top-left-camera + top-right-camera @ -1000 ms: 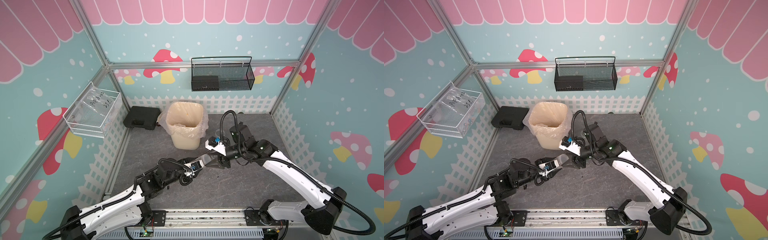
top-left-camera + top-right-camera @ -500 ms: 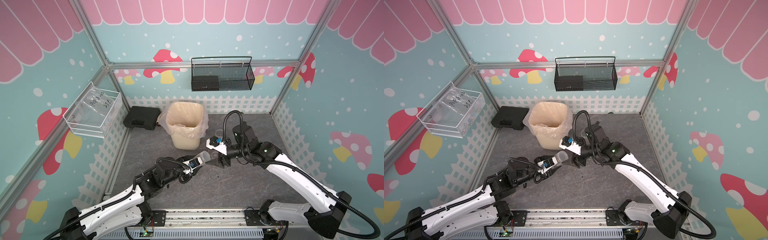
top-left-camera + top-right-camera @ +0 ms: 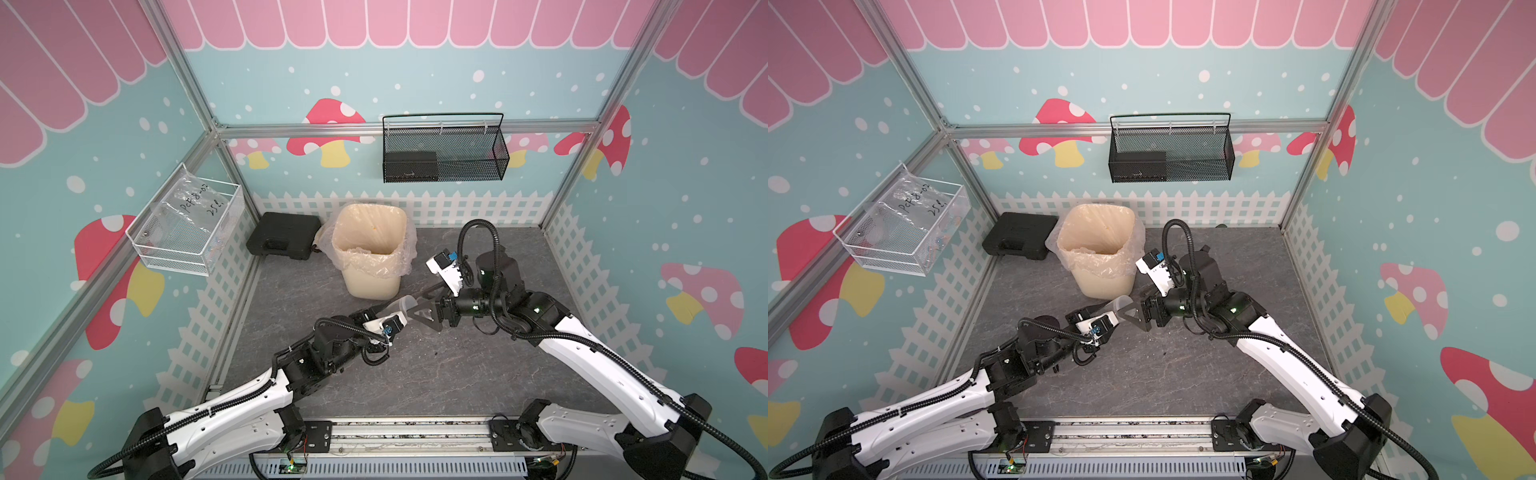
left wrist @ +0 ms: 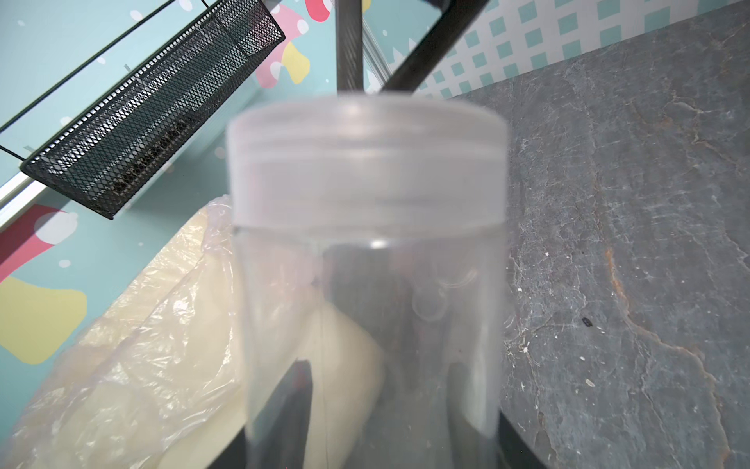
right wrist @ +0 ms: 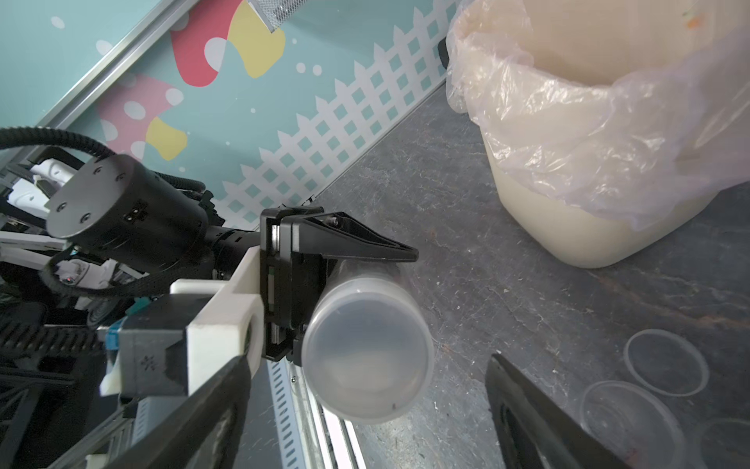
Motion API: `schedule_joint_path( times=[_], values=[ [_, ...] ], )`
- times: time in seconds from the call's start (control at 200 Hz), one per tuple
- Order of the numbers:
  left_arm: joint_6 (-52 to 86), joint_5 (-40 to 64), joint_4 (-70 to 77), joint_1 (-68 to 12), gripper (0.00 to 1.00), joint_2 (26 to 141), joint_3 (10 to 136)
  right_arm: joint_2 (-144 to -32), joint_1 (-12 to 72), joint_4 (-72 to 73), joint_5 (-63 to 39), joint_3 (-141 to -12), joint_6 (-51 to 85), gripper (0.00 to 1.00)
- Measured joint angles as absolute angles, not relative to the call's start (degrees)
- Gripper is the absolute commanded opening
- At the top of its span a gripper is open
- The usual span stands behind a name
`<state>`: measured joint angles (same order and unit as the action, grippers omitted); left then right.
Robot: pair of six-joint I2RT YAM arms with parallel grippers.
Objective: Empty the moldy dried flower tea in the jars
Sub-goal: Unscrew the lid from the jar.
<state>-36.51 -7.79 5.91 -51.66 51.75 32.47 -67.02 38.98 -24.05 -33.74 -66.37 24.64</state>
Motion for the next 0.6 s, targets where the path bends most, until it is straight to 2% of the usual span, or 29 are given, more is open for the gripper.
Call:
schedule_joint_path(
  times=[0.325,0.53,0.6],
  values=[
    [-37.76,-8.67,6.31,-52.23,0.44,51.72,32.25,-69.69,38.98,-22.48,-38.02,-65.95,28.82,0.66],
    [-37.98,-9.15,5.63,-52.23,0.44,51.75,32.23,-70.50,38.76,-23.81,-39.77,-66.08,25.32,0.42],
    [-37.93,-8.97,5.45,-52.31,0.44,51.75,32.23,-70.87,38.68,-25.61,-40.10,-67.02,22.09,0.28]
  ],
)
